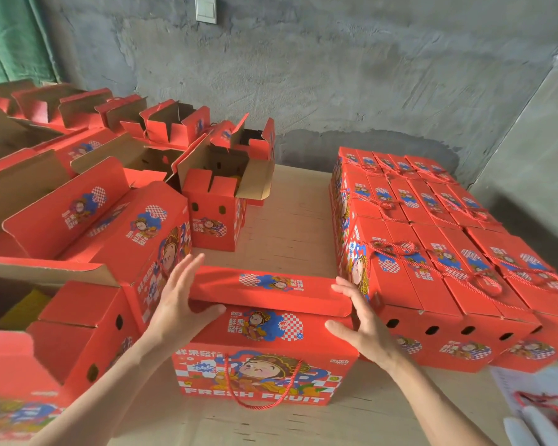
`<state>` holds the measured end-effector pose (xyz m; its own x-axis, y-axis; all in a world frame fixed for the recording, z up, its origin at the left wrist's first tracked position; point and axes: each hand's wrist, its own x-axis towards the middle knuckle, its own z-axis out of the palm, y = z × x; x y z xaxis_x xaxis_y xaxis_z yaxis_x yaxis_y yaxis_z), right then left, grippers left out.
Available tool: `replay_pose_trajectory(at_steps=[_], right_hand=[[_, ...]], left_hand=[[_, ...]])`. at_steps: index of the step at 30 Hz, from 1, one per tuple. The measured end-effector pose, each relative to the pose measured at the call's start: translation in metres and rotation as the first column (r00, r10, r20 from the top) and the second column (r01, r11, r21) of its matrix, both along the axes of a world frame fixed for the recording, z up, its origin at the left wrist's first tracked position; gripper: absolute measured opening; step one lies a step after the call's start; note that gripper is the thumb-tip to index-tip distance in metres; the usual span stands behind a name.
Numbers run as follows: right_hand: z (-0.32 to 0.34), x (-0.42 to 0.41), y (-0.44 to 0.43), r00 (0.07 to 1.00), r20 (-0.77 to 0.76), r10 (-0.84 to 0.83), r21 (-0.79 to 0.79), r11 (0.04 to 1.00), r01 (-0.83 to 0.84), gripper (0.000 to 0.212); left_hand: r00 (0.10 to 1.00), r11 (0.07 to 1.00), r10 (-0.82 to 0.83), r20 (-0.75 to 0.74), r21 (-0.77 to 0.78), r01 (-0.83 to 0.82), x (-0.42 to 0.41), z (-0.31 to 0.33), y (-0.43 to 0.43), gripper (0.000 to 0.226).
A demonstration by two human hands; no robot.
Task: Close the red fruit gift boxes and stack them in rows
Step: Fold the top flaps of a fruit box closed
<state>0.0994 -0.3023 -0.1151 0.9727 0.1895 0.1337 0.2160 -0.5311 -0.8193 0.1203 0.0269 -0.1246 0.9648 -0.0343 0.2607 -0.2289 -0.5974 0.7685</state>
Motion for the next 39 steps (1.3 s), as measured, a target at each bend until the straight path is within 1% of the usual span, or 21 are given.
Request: replay_pose_trajectory(at_steps=[2, 4, 5, 6, 8, 9, 11, 13, 15, 17, 19, 22, 25, 28, 30, 33, 34, 37, 39], right_hand=[[0.002, 0.007, -0.001, 1.000, -0.003, -0.002, -0.049, 0.999, 0.002, 0.049], [0.008, 0.016, -0.002, 0.999, -0.031, 0.009, -0.108, 0.994, -0.013, 0.044], [0.011, 0.021, -0.004, 0.998, -0.057, 0.022, -0.152, 0.988, -0.030, 0.044], [0.013, 0.024, -0.006, 0.997, -0.077, 0.032, -0.204, 0.978, -0.047, 0.044], [0.014, 0.027, -0.009, 0.997, -0.067, 0.042, -0.284, 0.957, -0.059, 0.041], [0.013, 0.027, -0.010, 0.998, -0.046, 0.048, -0.308, 0.949, -0.060, 0.041], [0.011, 0.027, -0.012, 0.998, -0.014, 0.055, -0.340, 0.939, -0.057, 0.041], [0.009, 0.027, -0.012, 0.999, 0.006, 0.052, -0.351, 0.935, -0.046, 0.044], [0.008, 0.027, -0.012, 0.999, 0.017, 0.050, -0.350, 0.936, -0.041, 0.048], [0.006, 0.027, -0.012, 0.998, 0.035, 0.052, -0.343, 0.939, -0.037, 0.050], [0.004, 0.028, -0.012, 0.998, 0.049, 0.050, -0.338, 0.941, -0.031, 0.054], [0.002, 0.029, -0.012, 0.998, 0.055, 0.044, -0.329, 0.944, -0.023, 0.054], [0.001, 0.029, -0.012, 0.996, 0.073, 0.045, -0.326, 0.945, -0.019, 0.047], [0.001, 0.028, -0.011, 0.996, 0.081, 0.043, -0.335, 0.942, -0.014, 0.043], [0.000, 0.028, -0.011, 0.996, 0.080, 0.034, -0.338, 0.941, -0.005, 0.045], [0.000, 0.029, -0.011, 0.997, 0.078, 0.025, -0.341, 0.940, 0.003, 0.043], [0.000, 0.029, -0.011, 0.997, 0.077, 0.024, -0.340, 0.940, 0.004, 0.042], [0.001, 0.028, -0.010, 0.997, 0.069, 0.022, -0.332, 0.943, 0.002, 0.042], [0.002, 0.027, -0.010, 0.998, 0.060, 0.024, -0.329, 0.944, -0.003, 0.042]], left_hand=[[0.996, 0.996, -0.064, -0.065, 0.058, 0.067, 0.001, 0.001, -0.001, 0.084], [0.996, 0.996, -0.017, -0.090, 0.085, 0.025, 0.001, 0.003, -0.001, 0.081], [0.997, 0.992, 0.024, -0.077, 0.128, -0.014, 0.003, 0.004, -0.002, 0.081], [0.997, 0.978, 0.056, -0.052, 0.205, -0.045, 0.006, 0.006, -0.002, 0.082], [0.998, 0.914, 0.063, -0.032, 0.402, -0.044, 0.018, 0.011, -0.002, 0.077], [0.998, 0.877, 0.037, -0.057, 0.481, -0.005, 0.025, 0.016, -0.001, 0.073], [0.987, 0.811, -0.037, -0.155, 0.572, 0.120, 0.040, 0.027, 0.000, 0.069], [0.961, 0.789, -0.102, -0.256, 0.568, 0.235, 0.049, 0.033, 0.002, 0.069], [0.945, 0.775, -0.151, -0.289, 0.559, 0.294, 0.052, 0.031, 0.003, 0.079], [0.949, 0.729, -0.161, -0.272, 0.615, 0.300, 0.052, 0.029, 0.003, 0.086], [0.950, 0.686, -0.170, -0.263, 0.660, 0.306, 0.051, 0.029, 0.002, 0.083], [0.945, 0.655, -0.182, -0.273, 0.682, 0.324, 0.050, 0.030, 0.002, 0.079], [0.940, 0.640, -0.193, -0.283, 0.689, 0.339, 0.049, 0.029, 0.001, 0.078], [0.931, 0.654, -0.190, -0.311, 0.667, 0.357, 0.048, 0.032, 0.004, 0.088], [0.932, 0.627, -0.157, -0.327, 0.696, 0.350, 0.048, 0.038, -0.001, 0.099], [0.958, 0.510, -0.091, -0.273, 0.813, 0.280, 0.050, 0.045, -0.028, 0.121], [0.964, 0.498, -0.093, -0.248, 0.827, 0.261, 0.050, 0.046, -0.038, 0.125], [0.973, 0.535, -0.114, -0.203, 0.813, 0.232, 0.051, 0.041, -0.051, 0.123], [0.972, 0.534, -0.127, -0.197, 0.812, 0.235, 0.052, 0.038, -0.050, 0.123]])
